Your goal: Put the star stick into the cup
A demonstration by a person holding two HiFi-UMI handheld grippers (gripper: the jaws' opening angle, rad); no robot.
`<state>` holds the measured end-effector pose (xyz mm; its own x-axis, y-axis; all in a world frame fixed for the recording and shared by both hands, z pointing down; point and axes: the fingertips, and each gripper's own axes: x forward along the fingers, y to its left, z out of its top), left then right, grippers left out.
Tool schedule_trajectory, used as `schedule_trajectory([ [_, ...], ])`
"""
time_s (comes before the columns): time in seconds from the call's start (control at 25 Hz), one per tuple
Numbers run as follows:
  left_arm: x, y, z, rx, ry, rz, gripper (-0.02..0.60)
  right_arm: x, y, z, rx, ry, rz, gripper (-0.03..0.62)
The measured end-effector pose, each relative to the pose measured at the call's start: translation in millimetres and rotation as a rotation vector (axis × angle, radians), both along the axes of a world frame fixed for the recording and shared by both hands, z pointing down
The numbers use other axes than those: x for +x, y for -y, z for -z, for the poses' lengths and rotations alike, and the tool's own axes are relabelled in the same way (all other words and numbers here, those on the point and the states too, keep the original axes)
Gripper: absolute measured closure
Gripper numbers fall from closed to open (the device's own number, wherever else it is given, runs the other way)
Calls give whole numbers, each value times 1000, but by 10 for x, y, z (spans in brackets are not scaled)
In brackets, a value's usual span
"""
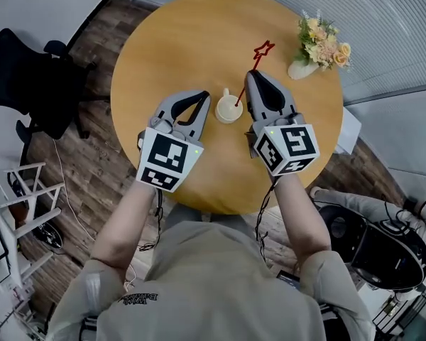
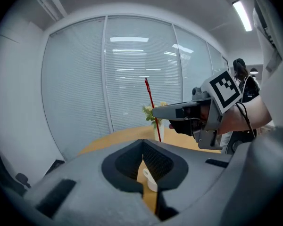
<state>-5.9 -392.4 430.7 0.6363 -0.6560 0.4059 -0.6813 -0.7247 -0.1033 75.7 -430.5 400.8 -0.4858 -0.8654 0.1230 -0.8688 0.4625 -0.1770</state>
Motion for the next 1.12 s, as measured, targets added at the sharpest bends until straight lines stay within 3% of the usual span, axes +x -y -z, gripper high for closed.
schedule_trajectory([
  [0.36,87,99,-790,-176,0,-12,560,56,197,-889,-84,-80,-41,557],
  [0.64,52,49,-1182,-244,31,-8,560,29,172,-1411,-179,-103,-40,557],
  [1.12,61,-177,-1320,-292,28,-26,560,-51,-38,-1841,-318,-93,-23,556],
])
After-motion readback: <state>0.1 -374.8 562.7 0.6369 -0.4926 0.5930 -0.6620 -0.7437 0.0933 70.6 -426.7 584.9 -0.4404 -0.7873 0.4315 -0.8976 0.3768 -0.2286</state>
